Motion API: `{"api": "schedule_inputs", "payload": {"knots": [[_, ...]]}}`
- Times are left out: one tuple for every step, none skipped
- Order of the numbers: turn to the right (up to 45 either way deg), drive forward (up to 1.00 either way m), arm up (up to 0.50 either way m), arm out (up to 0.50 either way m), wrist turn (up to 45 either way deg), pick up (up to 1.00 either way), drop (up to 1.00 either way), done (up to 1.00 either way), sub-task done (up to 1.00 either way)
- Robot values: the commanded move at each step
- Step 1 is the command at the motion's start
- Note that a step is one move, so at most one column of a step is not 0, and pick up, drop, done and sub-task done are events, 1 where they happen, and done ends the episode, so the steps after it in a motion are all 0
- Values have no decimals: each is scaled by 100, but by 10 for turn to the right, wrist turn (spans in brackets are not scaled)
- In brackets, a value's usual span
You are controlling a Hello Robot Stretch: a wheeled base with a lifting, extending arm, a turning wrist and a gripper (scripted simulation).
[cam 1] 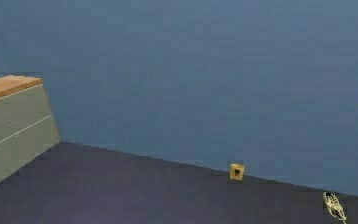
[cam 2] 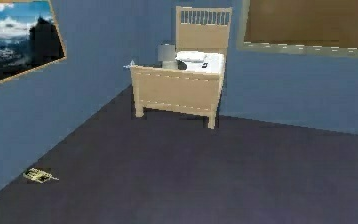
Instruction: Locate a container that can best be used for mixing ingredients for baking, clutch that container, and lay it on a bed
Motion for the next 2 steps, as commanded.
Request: {"api": "schedule_inputs", "payload": {"knots": [[-90, 0, 0, 0, 0, 0, 0, 0, 0], [0, 15, 0, 0, 0, 0, 0, 0, 0]]}}
